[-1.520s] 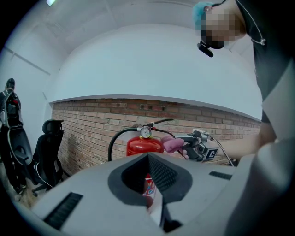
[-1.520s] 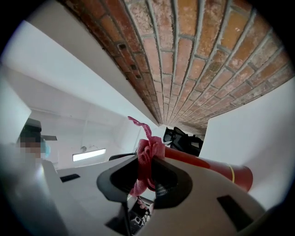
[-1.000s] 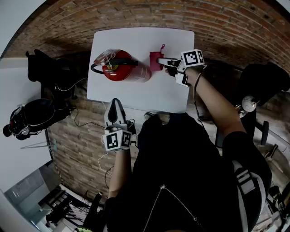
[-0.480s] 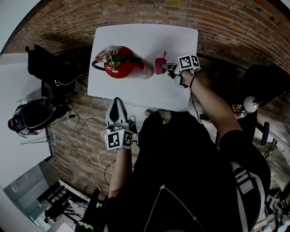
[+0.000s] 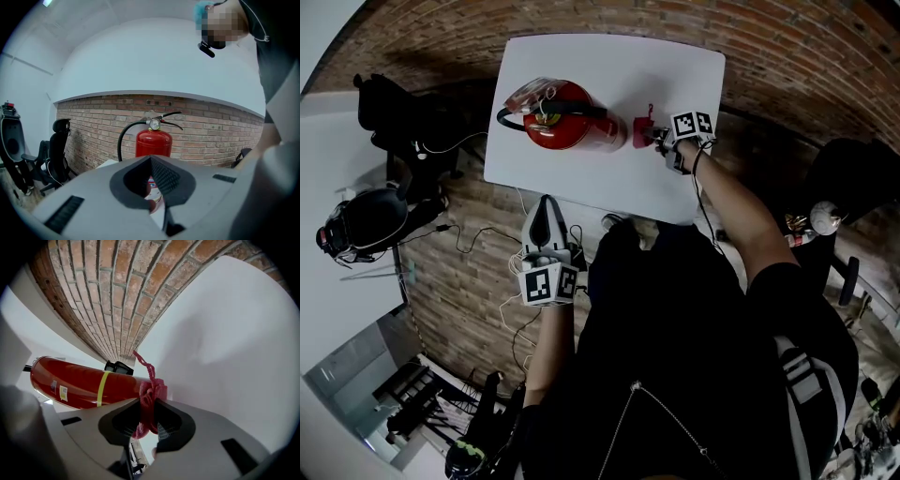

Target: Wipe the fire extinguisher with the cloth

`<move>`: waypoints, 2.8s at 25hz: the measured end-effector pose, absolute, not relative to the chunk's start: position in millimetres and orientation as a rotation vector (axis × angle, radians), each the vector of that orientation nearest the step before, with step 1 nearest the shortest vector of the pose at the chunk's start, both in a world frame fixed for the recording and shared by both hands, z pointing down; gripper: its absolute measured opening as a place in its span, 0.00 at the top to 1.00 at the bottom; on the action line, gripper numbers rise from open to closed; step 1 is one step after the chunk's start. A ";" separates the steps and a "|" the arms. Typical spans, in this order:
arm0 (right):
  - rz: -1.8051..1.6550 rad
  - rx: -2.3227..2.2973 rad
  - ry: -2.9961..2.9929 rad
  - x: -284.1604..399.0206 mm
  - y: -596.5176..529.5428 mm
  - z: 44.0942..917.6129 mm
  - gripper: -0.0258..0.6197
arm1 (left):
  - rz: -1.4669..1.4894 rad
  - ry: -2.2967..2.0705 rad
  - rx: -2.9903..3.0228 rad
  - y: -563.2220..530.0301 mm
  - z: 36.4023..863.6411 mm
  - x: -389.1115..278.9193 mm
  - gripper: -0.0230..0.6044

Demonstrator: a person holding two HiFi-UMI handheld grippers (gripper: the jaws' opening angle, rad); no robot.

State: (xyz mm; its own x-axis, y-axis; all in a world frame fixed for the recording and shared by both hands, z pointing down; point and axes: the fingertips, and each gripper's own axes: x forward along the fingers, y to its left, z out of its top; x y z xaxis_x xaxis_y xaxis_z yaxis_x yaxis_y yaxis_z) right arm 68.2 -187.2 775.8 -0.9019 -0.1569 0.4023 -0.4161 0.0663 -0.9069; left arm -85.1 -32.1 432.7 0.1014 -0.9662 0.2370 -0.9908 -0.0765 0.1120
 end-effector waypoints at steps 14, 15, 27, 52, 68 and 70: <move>1.978 0.626 -2.084 37.4 -189.2 798.9 0.82 | 0.150 -1.996 2.082 -19.2 432.9 -104.8 0.95; 1.980 0.624 -2.085 36.1 -189.4 797.9 0.82 | 0.150 -1.997 2.080 -18.6 433.4 -105.0 0.95; 1.989 0.568 -2.141 34.2 -188.1 767.5 0.82 | 0.131 -1.980 2.095 -20.9 435.3 -101.2 0.95; 2.052 0.495 -2.294 36.2 -186.8 693.8 0.82 | 0.107 -1.958 2.131 -25.4 429.9 -90.7 0.95; 2.087 0.462 -2.361 37.8 -182.5 656.7 0.82 | 0.104 -1.956 2.142 -27.1 430.1 -84.2 0.95; 2.093 0.449 -2.379 37.4 -182.7 649.2 0.82 | 0.101 -1.955 2.142 -27.7 430.5 -84.1 0.95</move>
State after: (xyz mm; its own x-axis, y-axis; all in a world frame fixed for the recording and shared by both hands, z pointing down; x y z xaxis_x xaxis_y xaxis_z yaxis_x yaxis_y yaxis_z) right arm 37.4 -182.7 649.2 -0.9589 -0.2467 0.1402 -0.1705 0.1060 -0.9796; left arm -84.1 -27.7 430.5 0.1025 -0.9721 0.2108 -0.9887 -0.0763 0.1290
